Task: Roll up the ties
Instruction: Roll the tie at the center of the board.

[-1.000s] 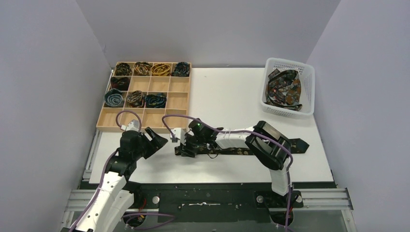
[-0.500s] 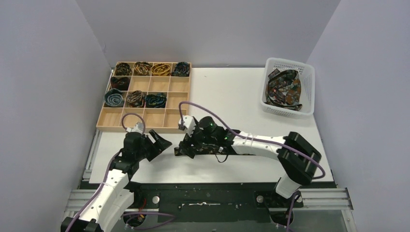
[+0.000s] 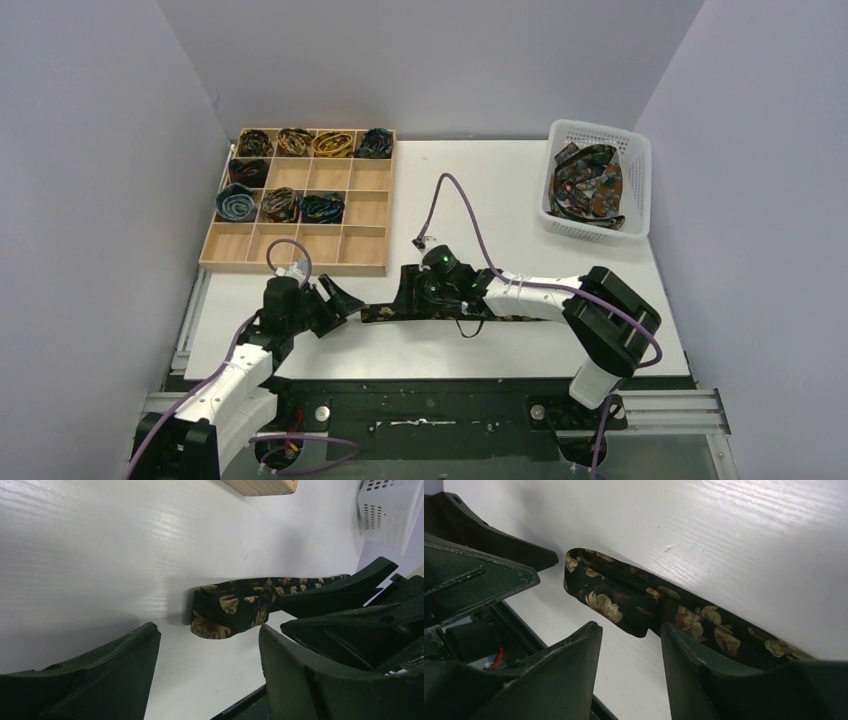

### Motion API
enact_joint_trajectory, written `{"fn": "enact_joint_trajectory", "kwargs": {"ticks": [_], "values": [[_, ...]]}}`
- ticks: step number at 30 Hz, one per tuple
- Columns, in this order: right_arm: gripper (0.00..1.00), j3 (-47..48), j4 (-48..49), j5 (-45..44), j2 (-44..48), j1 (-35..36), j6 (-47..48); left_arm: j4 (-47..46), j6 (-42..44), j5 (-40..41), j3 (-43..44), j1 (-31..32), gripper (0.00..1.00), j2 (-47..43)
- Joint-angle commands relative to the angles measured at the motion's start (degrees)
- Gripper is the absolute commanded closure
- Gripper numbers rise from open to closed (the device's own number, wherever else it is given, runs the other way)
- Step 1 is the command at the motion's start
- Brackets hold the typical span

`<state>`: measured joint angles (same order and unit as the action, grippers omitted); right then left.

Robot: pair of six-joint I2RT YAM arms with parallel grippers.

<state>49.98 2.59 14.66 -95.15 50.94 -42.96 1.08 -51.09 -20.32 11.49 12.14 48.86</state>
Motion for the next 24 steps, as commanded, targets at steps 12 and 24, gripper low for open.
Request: {"fn": "enact_joint_trajectory", "kwargs": {"ticks": [12,24], "values": [[0.76,-0.57,4.07,0.26,-1.90,-0.37,-10.50,-5.30,0.52,-3.20,-0.61,-0.38,0.33,1.02],[0.85,-0.46,3.94,1.55,-5.28,-1.07,-11.51,-10.26,0.73,-6.06,-2.30,-0.39,0.33,3.41]]}}
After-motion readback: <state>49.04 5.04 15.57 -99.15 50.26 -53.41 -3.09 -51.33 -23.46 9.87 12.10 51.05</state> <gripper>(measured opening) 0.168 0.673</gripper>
